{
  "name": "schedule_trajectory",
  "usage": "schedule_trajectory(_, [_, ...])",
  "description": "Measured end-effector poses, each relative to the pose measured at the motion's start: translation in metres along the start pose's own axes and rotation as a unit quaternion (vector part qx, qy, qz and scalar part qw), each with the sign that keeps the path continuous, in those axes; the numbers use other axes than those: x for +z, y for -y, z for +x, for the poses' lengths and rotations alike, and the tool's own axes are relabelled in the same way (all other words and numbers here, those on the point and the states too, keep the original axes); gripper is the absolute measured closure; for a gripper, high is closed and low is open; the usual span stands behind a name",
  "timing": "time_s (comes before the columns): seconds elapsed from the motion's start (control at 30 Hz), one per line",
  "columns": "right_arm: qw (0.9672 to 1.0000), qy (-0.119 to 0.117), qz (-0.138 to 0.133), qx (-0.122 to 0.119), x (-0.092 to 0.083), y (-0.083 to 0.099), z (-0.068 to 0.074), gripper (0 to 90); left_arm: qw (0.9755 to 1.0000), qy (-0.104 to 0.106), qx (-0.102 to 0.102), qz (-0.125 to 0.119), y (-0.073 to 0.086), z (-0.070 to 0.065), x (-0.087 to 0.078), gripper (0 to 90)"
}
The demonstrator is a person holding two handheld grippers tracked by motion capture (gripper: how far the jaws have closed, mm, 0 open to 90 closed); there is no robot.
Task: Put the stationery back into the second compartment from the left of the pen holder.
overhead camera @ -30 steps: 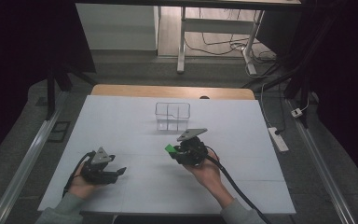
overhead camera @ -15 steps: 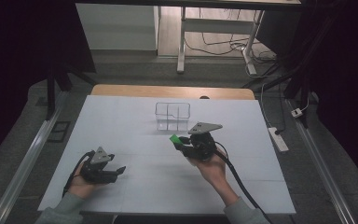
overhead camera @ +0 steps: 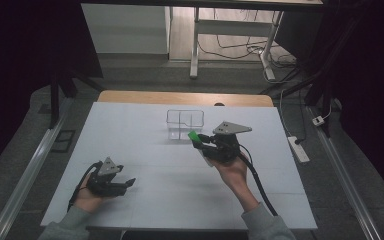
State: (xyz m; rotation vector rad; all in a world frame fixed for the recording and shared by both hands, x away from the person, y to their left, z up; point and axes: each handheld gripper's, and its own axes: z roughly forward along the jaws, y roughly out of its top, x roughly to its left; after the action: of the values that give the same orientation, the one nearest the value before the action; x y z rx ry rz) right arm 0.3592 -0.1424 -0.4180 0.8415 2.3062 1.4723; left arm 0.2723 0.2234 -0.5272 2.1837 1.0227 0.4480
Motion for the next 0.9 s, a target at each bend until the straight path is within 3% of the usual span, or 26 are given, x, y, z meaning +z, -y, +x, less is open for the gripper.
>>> schedule_trajectory(0.23, [0.9994, 0.016, -0.027, 0.013, -0.007, -0.007, -0.014, 66.4, 1.0000, 0.001, 0.000, 0.000, -0.001, 0.001, 0.002, 32.2])
schedule_trajectory(0.4, [0.9989, 0.023, -0.039, 0.009, -0.008, -0.015, -0.018, 66.4, 1.0000, 0.000, -0.003, -0.002, -0.001, 0.002, 0.001, 32.2])
schedule_trajectory(0.9, [0.9980, 0.028, -0.056, 0.010, 0.012, -0.039, -0.037, 66.4, 1.0000, 0.001, -0.004, -0.006, -0.001, 0.003, 0.000, 32.2])
